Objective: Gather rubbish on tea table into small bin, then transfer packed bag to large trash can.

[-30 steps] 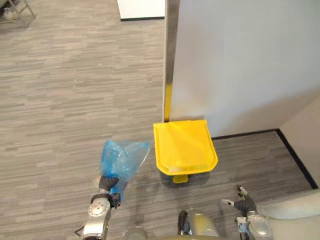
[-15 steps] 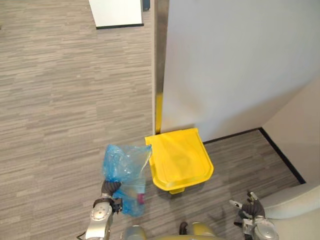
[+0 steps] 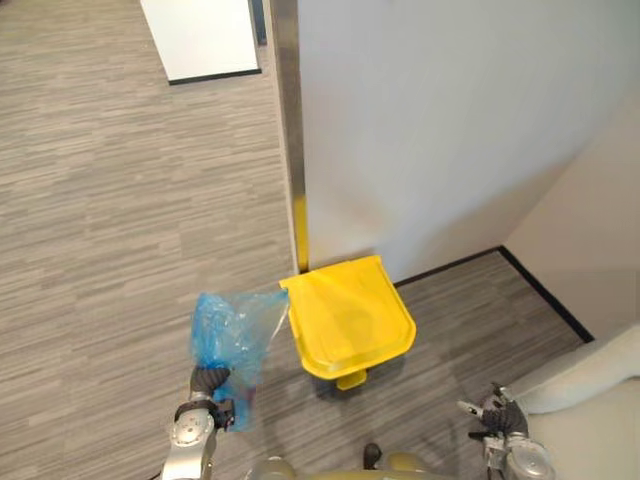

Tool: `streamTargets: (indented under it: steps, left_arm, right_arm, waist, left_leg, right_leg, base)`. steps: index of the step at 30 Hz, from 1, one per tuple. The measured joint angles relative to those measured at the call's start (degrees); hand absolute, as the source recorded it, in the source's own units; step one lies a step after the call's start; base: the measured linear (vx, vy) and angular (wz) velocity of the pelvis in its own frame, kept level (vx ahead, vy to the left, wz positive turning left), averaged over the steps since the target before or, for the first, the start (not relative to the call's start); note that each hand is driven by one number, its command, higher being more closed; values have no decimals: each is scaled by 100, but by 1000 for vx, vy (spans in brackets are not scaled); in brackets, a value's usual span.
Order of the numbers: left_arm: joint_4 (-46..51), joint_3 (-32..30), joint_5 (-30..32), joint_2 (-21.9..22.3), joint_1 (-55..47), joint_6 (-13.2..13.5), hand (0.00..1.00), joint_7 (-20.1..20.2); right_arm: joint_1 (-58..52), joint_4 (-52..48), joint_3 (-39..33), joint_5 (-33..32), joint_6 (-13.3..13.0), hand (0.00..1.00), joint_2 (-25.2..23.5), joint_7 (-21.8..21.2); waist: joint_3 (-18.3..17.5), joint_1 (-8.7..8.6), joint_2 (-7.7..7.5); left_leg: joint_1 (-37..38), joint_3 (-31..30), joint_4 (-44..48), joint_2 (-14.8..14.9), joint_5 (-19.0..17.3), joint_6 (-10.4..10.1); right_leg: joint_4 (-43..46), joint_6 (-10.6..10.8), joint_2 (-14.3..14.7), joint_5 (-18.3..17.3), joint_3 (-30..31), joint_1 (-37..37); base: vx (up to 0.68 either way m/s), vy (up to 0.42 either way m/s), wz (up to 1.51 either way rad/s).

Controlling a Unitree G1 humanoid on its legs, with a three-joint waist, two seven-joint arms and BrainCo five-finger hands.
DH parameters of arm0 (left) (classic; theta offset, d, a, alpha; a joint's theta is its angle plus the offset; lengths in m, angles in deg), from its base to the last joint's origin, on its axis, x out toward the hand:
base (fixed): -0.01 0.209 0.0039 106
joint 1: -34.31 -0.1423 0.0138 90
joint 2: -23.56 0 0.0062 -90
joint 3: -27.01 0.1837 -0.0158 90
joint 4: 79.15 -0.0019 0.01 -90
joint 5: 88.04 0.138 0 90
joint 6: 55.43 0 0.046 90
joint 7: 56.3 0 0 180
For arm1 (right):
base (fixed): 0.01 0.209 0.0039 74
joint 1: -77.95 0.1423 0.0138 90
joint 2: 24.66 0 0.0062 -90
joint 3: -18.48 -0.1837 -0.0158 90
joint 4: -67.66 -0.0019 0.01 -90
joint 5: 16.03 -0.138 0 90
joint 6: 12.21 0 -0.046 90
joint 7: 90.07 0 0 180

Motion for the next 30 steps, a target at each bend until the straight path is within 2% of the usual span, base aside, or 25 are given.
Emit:
streamTargets:
  steps: [4, 7, 8, 9, 12, 13, 15, 16, 18, 19, 20, 22, 24, 30]
  left_arm:
    - [0, 28, -1, -8, -138, -2, 100, -2]
    - [4, 176, -6, -98, -82, -13, 100, -4]
    - [-17, 196, -10, -111, -29, -13, 100, -14]
    - [-113, 245, -13, -163, 29, -17, 100, -40]
    - [-346, 286, -16, -296, 272, -21, 100, -125]
    - [-430, 292, -18, -281, 404, -22, 100, -145]
    - [-447, 336, -18, -208, 508, -20, 100, -149]
    - [-446, 348, -18, -202, 597, -19, 100, -151]
    - [-446, 352, -19, -204, 660, -14, 100, -150]
    - [-444, 370, -18, -203, 667, -13, 100, -149]
    - [-444, 370, -18, -195, 625, -9, 100, -147]
    - [-444, 368, -18, -184, 603, -8, 100, -141]
    - [-445, 367, -19, -92, 602, -3, 100, -135]
    - [-448, 329, -17, 42, 528, -7, 100, -110]
  right_arm:
    - [3, -9, 29, 7, 4, 0, -17, 11]
    - [1, -13, 18, 6, 17, 0, -119, 115]
    - [91, -8, 26, 6, 14, 0, -127, 117]
    - [149, -8, 31, 5, 14, 0, -149, 116]
    - [276, -9, 35, 4, 14, 0, -134, 134]
    - [273, 6, 32, 6, 28, 0, -78, 156]
    - [255, 13, 3, 5, 80, 0, 24, 227]
    - [257, 11, -41, 5, 93, 0, 87, 232]
    - [217, 0, -127, -4, 106, 0, 146, 232]
    - [148, 3, -287, -33, 125, 0, 135, 225]
    - [64, 40, -406, -91, 150, 0, 129, 225]
    - [71, 98, -475, -201, 162, 0, 86, 211]
    - [108, 185, -495, -243, 162, 0, 18, 208]
    - [307, 351, -475, -246, 159, 0, -137, 110]
  waist:
    - [26, 19, -146]
    - [178, -16, -375]
    - [368, 31, -328]
    - [420, 34, -323]
    - [520, 18, -413]
    - [572, -18, -428]
    - [606, 0, -370]
    - [632, -2, -357]
    - [659, -43, -308]
    - [649, -95, -248]
    - [598, -107, -144]
    - [547, -156, -52]
    - [505, -151, -15]
    - [396, -158, -22]
  left_leg:
    - [-212, -28, 318, 69, -240, -25]
    - [-90, -322, 392, -149, -349, 82]
    - [26, -374, 474, -139, -389, 170]
    - [89, -438, 577, -93, -434, 235]
    - [106, -531, 938, -100, -685, 175]
    - [84, -739, 1243, -119, -916, 86]
    - [120, -969, 1277, -120, -1027, 9]
    - [117, -1155, 1249, -126, -1054, -44]
    - [122, -1434, 1220, -126, -1093, -155]
    - [158, -1646, 1173, -114, -1114, -272]
    - [203, -1878, 1141, -78, -1096, -343]
    - [211, -2139, 1181, -3, -1066, -386]
    - [230, -2242, 995, 115, -949, -523]
    - [60, -2420, 666, 194, -805, -601]
  right_leg:
    - [249, 32, -2, -121, -14, -171]
    - [1085, 133, -344, -335, -457, -306]
    - [2132, 64, -440, -384, -728, -803]
    - [2187, 67, -430, -548, -817, -977]
    - [1271, 99, -416, -328, -907, -1227]
    - [1147, 28, -448, 163, -853, -1204]
    - [1537, -23, -422, 187, -783, -1262]
    - [1814, -125, -353, -41, -692, -1312]
    - [2178, -174, -223, -418, -557, -1351]
    - [2409, -194, -194, -661, -612, -1336]
    - [2538, -312, -226, -842, -852, -1280]
    - [2585, -436, -229, -1007, -1142, -1149]
    - [2613, -491, -190, -1099, -1291, -1057]
    - [2433, -494, -184, -1089, -1423, -1066]
  base:
    - [-116, 42, -6]
    - [-10, 35, 39]
    - [29, 0, 23]
    - [30, -36, 20]
    - [77, -96, 31]
    - [116, -152, 47]
    - [180, -176, 60]
    - [196, -197, 62]
    - [227, -234, 74]
    - [325, -263, 91]
    - [293, -193, 75]
    - [300, -146, 56]
    - [241, -155, 42]
    - [87, -63, 26]
